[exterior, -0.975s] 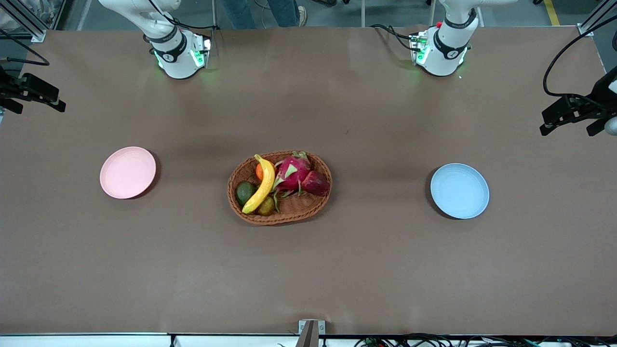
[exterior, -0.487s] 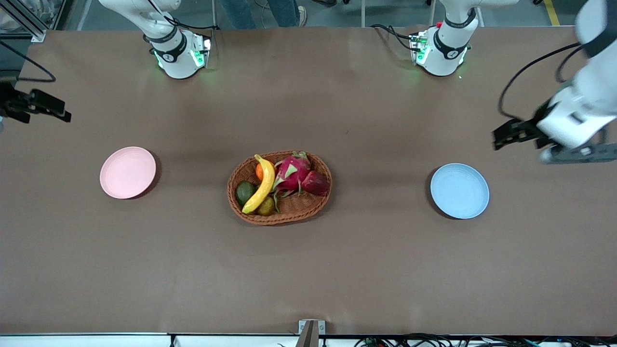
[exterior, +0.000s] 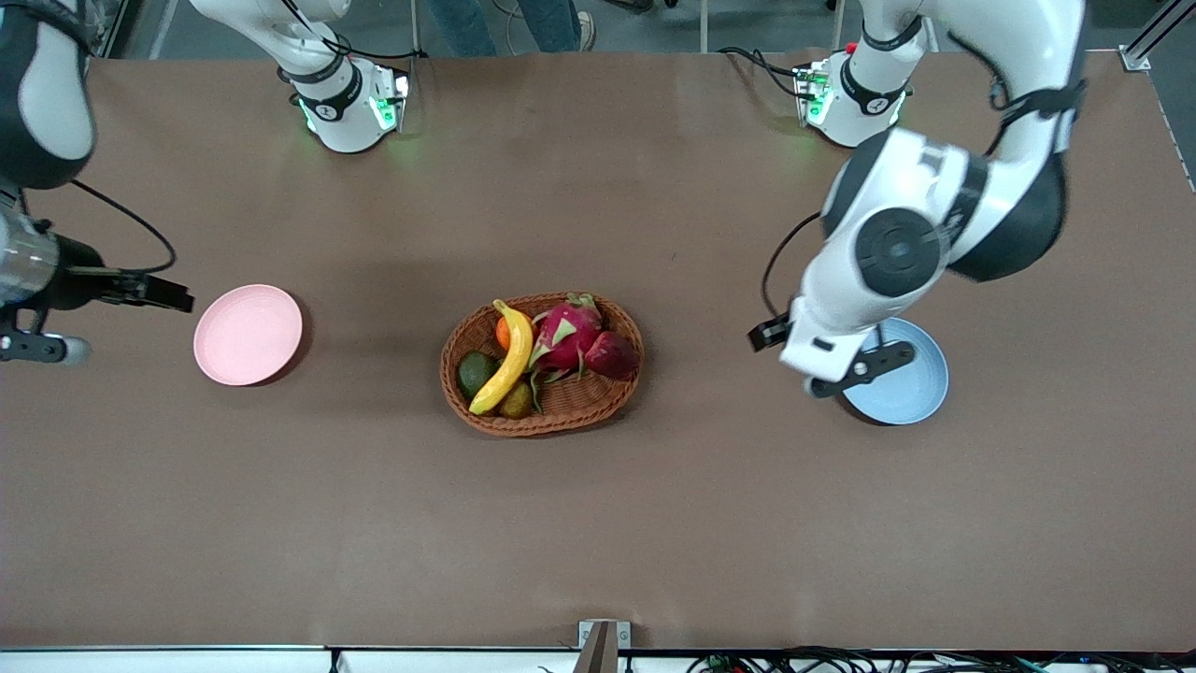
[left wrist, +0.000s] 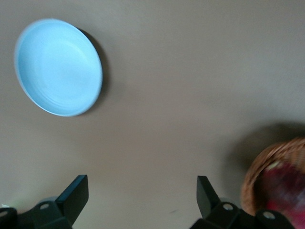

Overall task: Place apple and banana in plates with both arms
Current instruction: 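Reach the right gripper to the banana while the left gripper reaches the dragon fruit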

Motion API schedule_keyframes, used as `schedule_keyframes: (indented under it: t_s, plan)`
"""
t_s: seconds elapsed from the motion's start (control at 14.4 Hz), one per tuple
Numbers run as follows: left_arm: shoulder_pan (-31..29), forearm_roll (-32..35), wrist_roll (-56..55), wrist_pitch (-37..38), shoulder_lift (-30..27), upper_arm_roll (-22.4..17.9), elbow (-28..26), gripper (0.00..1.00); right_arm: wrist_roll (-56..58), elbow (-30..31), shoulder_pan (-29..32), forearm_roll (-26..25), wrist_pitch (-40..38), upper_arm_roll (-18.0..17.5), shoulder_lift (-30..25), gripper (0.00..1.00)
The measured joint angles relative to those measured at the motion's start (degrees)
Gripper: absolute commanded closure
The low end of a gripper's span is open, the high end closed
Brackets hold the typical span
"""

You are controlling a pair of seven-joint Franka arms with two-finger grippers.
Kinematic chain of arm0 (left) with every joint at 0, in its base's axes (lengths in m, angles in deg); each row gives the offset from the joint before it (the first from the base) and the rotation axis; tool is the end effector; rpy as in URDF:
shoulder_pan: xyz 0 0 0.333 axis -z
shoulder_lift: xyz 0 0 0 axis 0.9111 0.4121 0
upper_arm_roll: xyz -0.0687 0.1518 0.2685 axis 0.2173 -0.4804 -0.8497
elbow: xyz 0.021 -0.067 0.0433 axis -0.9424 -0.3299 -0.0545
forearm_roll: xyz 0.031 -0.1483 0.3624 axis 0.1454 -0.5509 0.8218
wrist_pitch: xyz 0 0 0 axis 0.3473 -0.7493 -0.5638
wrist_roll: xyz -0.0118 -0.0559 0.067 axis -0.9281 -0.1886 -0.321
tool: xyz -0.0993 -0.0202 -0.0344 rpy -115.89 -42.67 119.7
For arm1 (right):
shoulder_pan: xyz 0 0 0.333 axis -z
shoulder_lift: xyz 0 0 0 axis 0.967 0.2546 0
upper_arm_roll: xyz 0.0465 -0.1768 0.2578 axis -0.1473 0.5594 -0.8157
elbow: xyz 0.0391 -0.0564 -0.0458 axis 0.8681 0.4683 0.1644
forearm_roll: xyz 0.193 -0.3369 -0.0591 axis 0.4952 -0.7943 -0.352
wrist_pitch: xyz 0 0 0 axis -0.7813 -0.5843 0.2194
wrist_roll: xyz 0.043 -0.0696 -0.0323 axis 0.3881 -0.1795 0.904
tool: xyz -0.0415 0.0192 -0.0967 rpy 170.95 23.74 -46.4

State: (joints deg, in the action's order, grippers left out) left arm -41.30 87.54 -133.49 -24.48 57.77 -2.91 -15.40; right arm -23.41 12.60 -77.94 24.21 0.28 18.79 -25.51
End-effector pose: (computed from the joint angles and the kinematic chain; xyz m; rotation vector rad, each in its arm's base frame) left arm 0.5985 -0.3030 0.4226 -2.9571 -0.6659 0.2256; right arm 0.5959 0.0070 0.5305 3.0974 -0.3211 -0.2654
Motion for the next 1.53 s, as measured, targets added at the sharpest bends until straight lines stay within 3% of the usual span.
schedule_keyframes:
  t_s: [0.21,0.49,0.77,1.04,1.25,1.53]
  plan:
    - [3.14,0.0,-17.33,-4.11,3.27,0.04,1.41,0.0,-22.0,-0.1,-9.91,-0.04,3.07,-0.6,3.39,0.0]
    - [6.46,-2.39,-35.72,-11.55,5.37,0.16,1.61,0.0,-42.49,-5.46,-19.55,-0.11,7.03,-0.77,14.63,0.0]
    - [9.24,-6.85,-47.04,-20.71,8.81,0.18,1.64,0.0,-52.04,-14.87,-22.73,0.33,9.05,-0.73,27.09,0.0]
    - [11.11,-8.17,-53.33,-27.37,11.85,0.24,1.62,0.0,-59.67,-17.91,-24.77,1.67,13.34,-0.73,33.63,0.01]
    - [12.16,-8.24,-54.18,-28.92,13.4,0.24,1.62,0.0,-62.87,-18.26,-25.82,3.85,15.89,-0.72,35.53,0.09]
    - [12.47,-8.24,-54.23,-31.2,14.23,0.24,1.62,0.0,-65.07,-18.3,-28.18,4.18,17.45,-0.73,37.86,0.27]
